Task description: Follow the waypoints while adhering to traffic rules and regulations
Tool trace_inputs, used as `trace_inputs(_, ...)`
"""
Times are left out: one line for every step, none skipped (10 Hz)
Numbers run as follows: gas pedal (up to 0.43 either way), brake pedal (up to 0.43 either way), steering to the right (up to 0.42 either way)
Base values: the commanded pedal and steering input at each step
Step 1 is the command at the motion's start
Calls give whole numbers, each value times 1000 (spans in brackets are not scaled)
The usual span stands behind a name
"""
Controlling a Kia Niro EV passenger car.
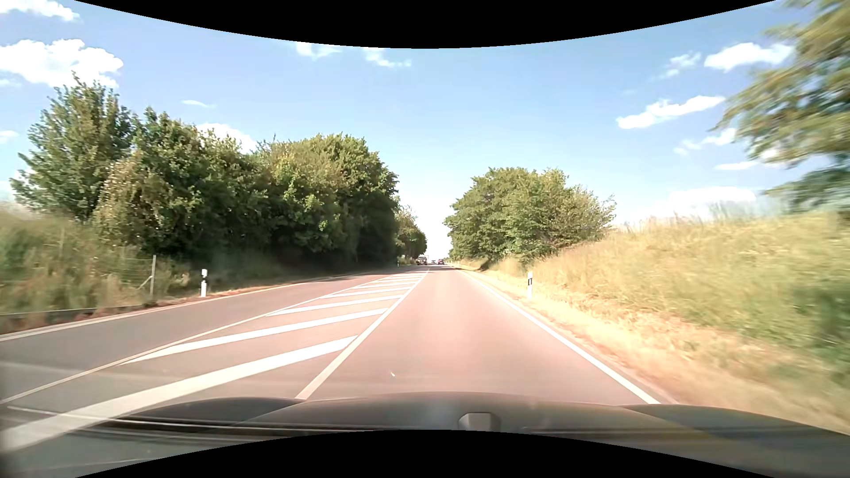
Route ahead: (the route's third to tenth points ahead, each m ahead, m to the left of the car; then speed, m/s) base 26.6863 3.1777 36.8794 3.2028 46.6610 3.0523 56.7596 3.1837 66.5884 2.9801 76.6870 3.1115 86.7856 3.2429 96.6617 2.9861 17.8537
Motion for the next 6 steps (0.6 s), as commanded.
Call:
trace_inputs(157, 6, -1)
trace_inputs(157, 6, -1)
trace_inputs(157, 6, -1)
trace_inputs(157, 6, -1)
trace_inputs(157, 6, -1)
trace_inputs(157, 6, -1)
